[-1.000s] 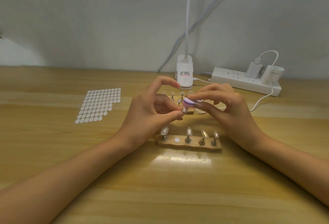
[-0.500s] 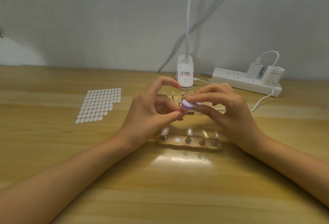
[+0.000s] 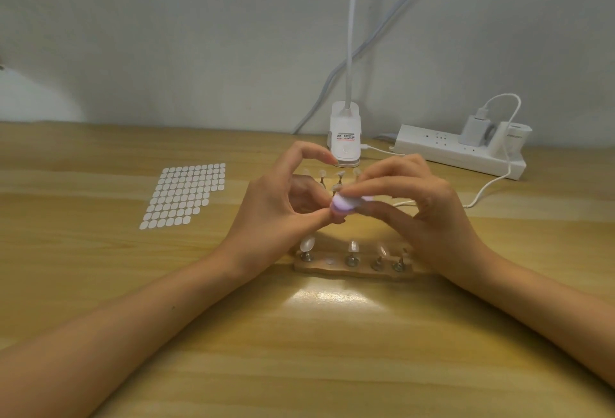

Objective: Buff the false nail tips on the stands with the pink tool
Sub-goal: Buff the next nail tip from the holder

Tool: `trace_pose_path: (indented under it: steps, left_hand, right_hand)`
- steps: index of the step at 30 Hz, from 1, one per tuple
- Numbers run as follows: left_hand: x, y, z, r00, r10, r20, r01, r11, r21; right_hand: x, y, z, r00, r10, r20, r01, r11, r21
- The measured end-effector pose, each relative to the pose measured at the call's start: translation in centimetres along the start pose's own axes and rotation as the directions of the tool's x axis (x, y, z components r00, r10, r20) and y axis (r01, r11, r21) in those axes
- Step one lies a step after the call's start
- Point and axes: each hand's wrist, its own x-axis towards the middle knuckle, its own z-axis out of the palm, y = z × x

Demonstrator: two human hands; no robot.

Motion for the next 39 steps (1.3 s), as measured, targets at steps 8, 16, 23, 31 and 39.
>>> trace_pose_path:
  steps: [8, 16, 23, 31, 39]
  left_hand:
    - [0.04, 0.03, -0.04, 1.0, -0.009, -0.001, 0.009, 1.0, -0.01]
    - [0.09, -0.05, 0.01, 1.0, -0.012, -0.006, 0.012, 1.0, -0.018]
    - [0.01, 0.07, 0.01, 1.0, -0.001, -0.013, 0.001, 1.0, 0.01]
    - [0.1, 0.03, -0.03, 0.999, 0.005, -0.033, -0.004, 1.0, 0.028]
    - [0.21, -0.03, 0.0, 0.998, 0.022, -0.064, -0.017, 0.998, 0.067]
  right_hand:
    - [0.01, -0.2, -0.02, 0.999, -0.046, -0.003, 0.046, 0.998, -0.047]
    - [-0.01, -0.33, 0.16, 0.999, -0.049, 0.023, 0.05, 0.998, -0.036]
    - [0.18, -0.28, 0.06, 0.998, -0.054, 0.016, 0.055, 0.998, -0.034]
    - [0.17, -0.31, 0.1, 1.0, -0.017, 0.007, 0.017, 1.0, -0.002]
    - [0.71, -0.56, -0.05, 0.998, 0.058, -0.004, -0.058, 0.997, 0.056]
